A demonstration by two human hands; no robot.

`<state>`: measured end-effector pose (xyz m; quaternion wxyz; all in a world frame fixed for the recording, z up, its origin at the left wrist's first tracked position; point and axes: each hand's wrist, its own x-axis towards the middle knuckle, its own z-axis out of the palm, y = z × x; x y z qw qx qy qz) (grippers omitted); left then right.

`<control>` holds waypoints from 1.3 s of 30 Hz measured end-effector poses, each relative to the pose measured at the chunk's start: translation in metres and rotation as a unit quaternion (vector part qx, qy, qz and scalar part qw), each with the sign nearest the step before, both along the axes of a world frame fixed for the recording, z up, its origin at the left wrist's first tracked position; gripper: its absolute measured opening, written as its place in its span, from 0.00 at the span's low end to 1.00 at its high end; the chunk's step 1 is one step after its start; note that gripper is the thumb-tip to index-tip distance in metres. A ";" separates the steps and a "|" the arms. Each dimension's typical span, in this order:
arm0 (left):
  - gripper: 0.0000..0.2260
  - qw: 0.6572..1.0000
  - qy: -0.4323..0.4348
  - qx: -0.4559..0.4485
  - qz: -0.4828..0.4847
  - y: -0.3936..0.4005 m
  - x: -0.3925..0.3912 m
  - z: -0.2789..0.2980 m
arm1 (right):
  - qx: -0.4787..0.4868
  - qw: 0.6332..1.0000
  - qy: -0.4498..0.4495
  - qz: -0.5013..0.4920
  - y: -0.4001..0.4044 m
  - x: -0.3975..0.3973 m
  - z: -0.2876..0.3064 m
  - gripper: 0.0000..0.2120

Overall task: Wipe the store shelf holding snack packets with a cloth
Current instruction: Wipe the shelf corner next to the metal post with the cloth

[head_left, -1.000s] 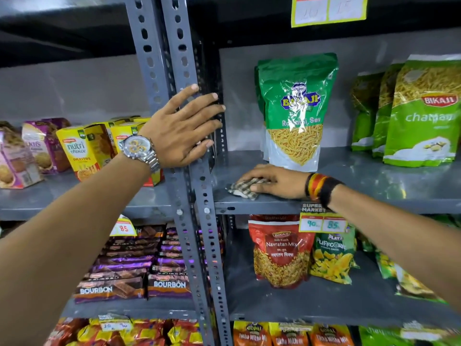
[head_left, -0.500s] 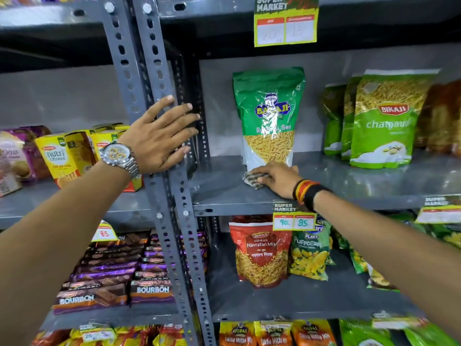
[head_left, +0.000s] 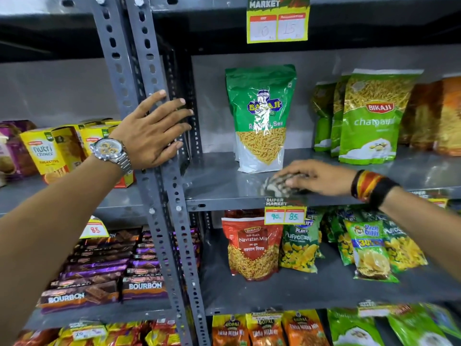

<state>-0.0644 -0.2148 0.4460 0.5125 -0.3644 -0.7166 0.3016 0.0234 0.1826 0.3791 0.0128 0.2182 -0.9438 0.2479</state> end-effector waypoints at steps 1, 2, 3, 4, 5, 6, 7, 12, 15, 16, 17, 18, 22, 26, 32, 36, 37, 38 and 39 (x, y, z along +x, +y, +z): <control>0.24 1.000 -0.004 -0.001 -0.001 0.001 0.001 0.000 | -0.014 1.000 0.019 -0.019 0.002 -0.009 0.003 0.15; 0.24 1.000 -0.006 -0.001 -0.001 0.001 0.001 0.001 | -0.021 0.998 0.031 -0.044 0.002 -0.021 0.004 0.15; 0.24 1.000 -0.006 -0.001 -0.001 0.001 0.002 0.001 | -0.017 0.997 0.032 -0.070 0.001 -0.035 0.002 0.16; 0.24 1.000 -0.006 -0.001 -0.001 0.000 0.001 0.001 | -0.007 0.995 0.028 -0.093 -0.002 -0.048 -0.002 0.16; 0.25 1.000 -0.006 -0.001 0.000 0.000 0.001 0.001 | 0.011 0.993 0.026 -0.115 -0.006 -0.058 -0.007 0.16; 0.25 1.000 -0.004 -0.001 0.000 -0.001 0.000 0.001 | 0.033 0.990 0.031 -0.135 -0.009 -0.069 -0.014 0.15; 0.25 1.000 -0.002 -0.001 0.000 -0.001 -0.001 0.001 | 0.057 0.986 0.042 -0.152 -0.012 -0.077 -0.020 0.15; 0.24 1.000 0.000 0.000 -0.011 -0.001 -0.002 0.000 | 0.129 0.973 0.044 -0.188 -0.024 -0.092 -0.020 0.16; 0.25 1.000 -0.003 0.000 -0.009 -0.001 -0.002 0.000 | 0.116 0.977 0.031 -0.175 -0.032 -0.092 -0.016 0.16; 0.25 1.000 -0.003 0.000 -0.009 -0.001 -0.002 0.000 | 0.110 0.980 0.021 -0.164 -0.034 -0.091 -0.015 0.16; 0.25 1.000 -0.002 -0.001 -0.010 -0.001 -0.002 0.001 | 0.100 0.985 -0.002 -0.143 -0.036 -0.087 -0.012 0.16; 0.25 1.000 -0.001 -0.001 -0.010 -0.001 -0.001 0.001 | 0.082 0.989 -0.032 -0.115 -0.037 -0.082 -0.008 0.15; 0.24 1.000 0.001 0.001 -0.009 -0.001 -0.001 0.001 | 0.009 0.992 -0.031 -0.123 -0.040 -0.073 0.003 0.16; 0.24 1.000 -0.001 0.000 -0.008 -0.001 -0.002 0.000 | 0.050 0.975 0.006 -0.214 -0.054 -0.088 -0.012 0.16; 0.25 1.000 -0.004 0.004 -0.012 -0.001 -0.001 0.000 | 0.040 0.985 -0.055 -0.161 -0.074 -0.080 0.003 0.16; 0.24 1.000 -0.006 0.002 -0.013 -0.002 -0.002 0.000 | 0.024 0.976 0.018 -0.215 -0.073 -0.090 -0.004 0.15; 0.24 1.000 -0.005 0.002 -0.013 -0.002 -0.003 0.000 | 0.033 0.970 0.032 -0.239 -0.076 -0.093 -0.010 0.15; 0.24 1.000 -0.004 0.001 -0.012 -0.002 -0.003 0.000 | 0.042 0.963 0.040 -0.263 -0.080 -0.094 -0.015 0.14; 0.24 1.000 -0.003 0.001 -0.010 -0.002 -0.003 0.000 | 0.057 0.958 0.051 -0.277 -0.083 -0.097 -0.019 0.14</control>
